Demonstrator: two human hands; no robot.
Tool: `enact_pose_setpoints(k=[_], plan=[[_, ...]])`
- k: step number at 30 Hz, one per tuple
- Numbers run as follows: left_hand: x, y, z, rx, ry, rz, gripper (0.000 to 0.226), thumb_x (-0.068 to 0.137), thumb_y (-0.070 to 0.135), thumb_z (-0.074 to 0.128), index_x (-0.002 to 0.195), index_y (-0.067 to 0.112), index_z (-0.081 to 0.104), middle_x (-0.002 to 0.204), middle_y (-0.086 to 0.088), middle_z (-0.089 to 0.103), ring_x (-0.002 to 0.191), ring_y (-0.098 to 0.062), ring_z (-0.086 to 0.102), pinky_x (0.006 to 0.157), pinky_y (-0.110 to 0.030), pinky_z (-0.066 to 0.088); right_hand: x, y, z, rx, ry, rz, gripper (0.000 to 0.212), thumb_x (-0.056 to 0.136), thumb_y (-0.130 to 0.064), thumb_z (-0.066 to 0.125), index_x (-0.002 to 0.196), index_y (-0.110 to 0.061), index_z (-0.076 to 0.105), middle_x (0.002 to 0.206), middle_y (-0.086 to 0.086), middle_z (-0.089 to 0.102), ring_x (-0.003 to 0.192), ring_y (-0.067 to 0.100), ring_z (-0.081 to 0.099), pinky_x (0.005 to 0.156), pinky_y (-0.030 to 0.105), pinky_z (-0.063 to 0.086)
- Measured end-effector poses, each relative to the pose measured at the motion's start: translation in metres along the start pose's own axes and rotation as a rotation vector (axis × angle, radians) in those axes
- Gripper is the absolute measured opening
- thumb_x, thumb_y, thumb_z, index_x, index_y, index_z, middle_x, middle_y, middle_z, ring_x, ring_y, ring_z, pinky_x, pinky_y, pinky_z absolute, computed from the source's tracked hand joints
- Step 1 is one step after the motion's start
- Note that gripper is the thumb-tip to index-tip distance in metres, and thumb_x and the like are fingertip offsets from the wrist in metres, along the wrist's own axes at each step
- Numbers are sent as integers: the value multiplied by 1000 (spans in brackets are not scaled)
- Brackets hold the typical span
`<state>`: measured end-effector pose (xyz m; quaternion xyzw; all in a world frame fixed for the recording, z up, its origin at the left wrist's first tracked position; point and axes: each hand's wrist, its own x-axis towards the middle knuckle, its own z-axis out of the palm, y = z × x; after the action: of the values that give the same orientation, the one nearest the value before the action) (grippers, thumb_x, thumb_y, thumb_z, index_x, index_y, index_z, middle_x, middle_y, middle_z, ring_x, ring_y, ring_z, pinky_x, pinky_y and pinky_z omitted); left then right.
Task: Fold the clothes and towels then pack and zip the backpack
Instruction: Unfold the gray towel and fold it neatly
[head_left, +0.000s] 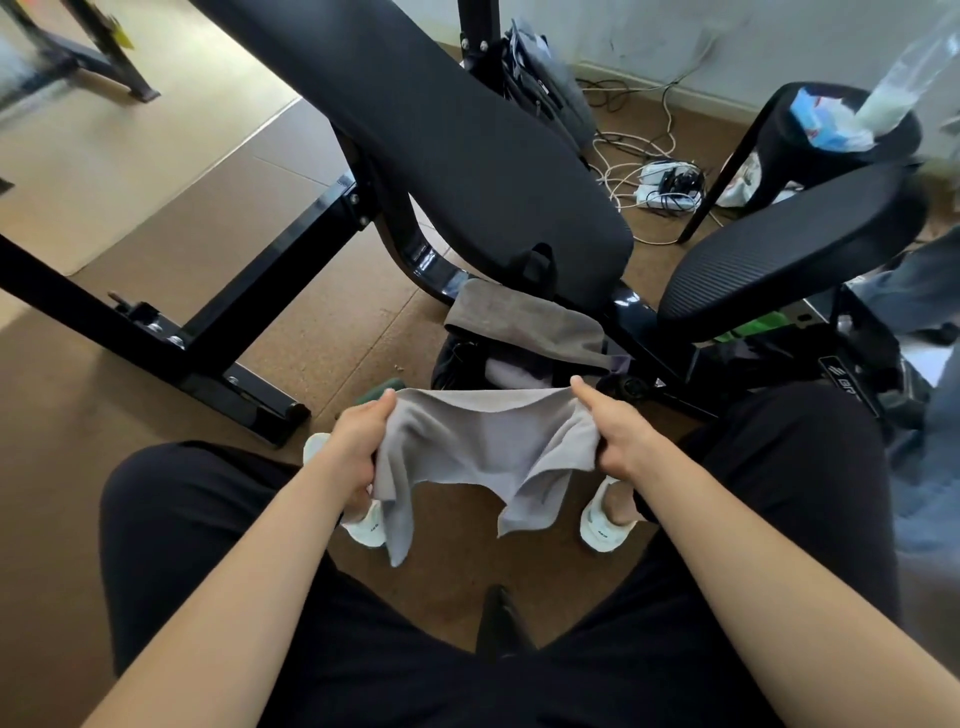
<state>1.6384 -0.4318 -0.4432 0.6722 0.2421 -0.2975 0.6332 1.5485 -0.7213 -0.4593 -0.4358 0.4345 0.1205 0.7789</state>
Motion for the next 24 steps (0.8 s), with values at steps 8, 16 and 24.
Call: enact_pose_setpoints(k=[8,16,24], plan=[[-22,-18,38,9,-122,13,17,103,26,60,109,13,69,103,-12,68,93,-24,63,78,-37,51,-27,23,30,-291,-231,-172,16,90,-14,76,87,-11,60,79,8,64,68,18,63,64,31,53],[-41,-37,72,10,-122,98,19,108,24,50,119,14,63,108,-13,68,95,-25,66,64,-30,55,-33,33,46,-414,-239,-261,12,96,-19,69,90,-15,60,81,8,59,73,20,55,61,30,43],[-44,-39,81,70,-91,176,15,108,22,50,120,22,60,115,-5,70,105,-23,70,76,-37,61,-38,35,52,-366,-291,-240,9,102,-13,59,107,-6,58,82,10,64,66,14,69,61,28,57]])
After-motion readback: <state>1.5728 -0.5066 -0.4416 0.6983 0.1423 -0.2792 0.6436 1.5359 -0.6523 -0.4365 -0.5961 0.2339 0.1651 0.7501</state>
